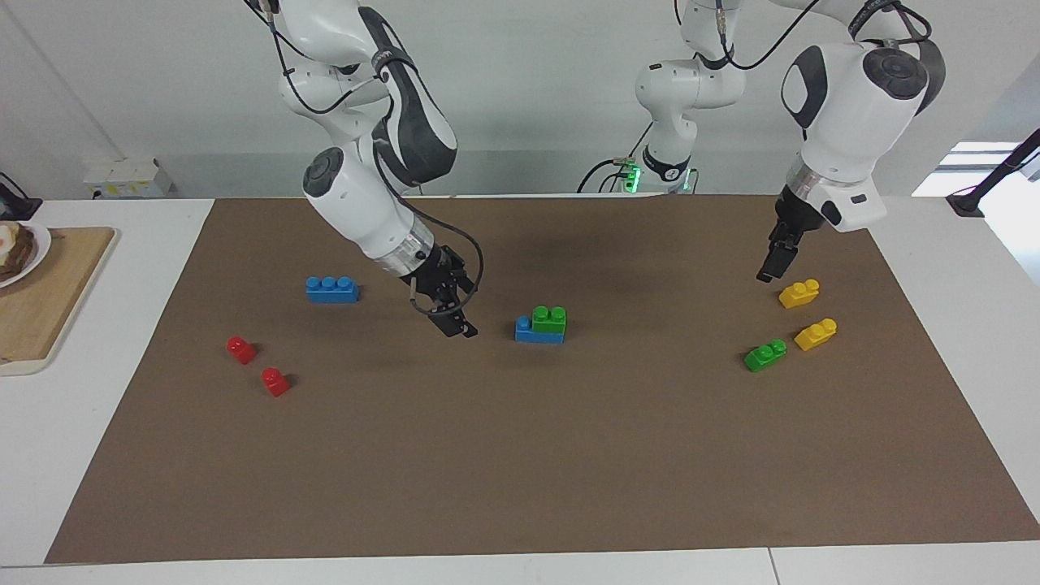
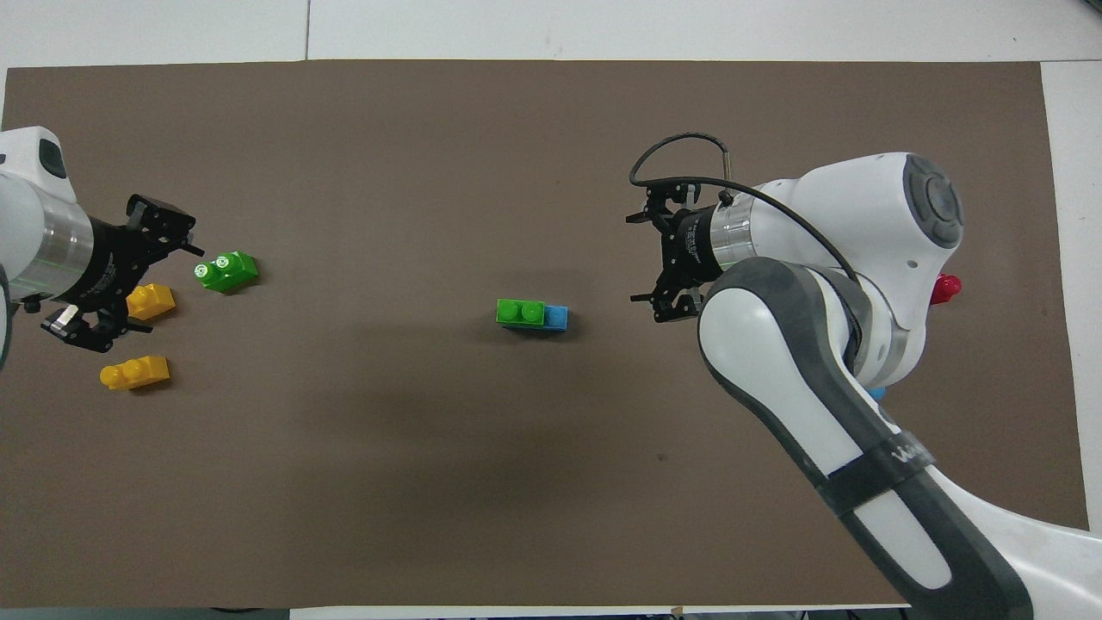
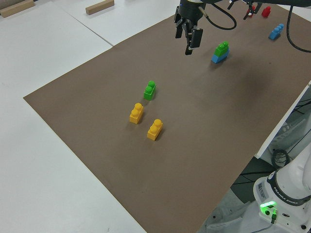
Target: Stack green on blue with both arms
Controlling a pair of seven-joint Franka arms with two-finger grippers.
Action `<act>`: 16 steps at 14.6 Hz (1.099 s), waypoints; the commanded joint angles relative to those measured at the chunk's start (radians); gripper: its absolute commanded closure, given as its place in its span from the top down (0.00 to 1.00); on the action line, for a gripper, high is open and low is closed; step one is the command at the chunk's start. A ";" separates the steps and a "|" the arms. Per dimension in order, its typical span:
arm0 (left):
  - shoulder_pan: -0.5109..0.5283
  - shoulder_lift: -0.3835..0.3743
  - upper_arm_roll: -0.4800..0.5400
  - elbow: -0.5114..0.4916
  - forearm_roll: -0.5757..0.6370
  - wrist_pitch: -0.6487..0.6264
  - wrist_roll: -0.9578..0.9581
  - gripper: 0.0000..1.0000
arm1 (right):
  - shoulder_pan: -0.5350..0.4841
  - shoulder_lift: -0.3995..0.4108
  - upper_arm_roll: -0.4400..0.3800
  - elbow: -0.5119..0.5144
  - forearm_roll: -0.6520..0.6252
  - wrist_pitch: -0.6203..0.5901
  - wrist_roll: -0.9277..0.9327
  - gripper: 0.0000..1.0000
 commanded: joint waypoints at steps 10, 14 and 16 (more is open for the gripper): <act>0.026 -0.029 -0.015 0.016 -0.032 -0.062 0.448 1.00 | -0.255 -0.110 0.004 0.295 -0.397 -0.540 -0.872 1.00; 0.026 0.019 -0.013 0.149 -0.026 -0.185 0.716 1.00 | -0.305 -0.177 0.002 0.312 -0.485 -0.644 -1.191 1.00; 0.019 0.037 -0.013 0.172 -0.020 -0.179 0.733 1.00 | -0.319 -0.206 0.001 0.312 -0.512 -0.695 -1.302 1.00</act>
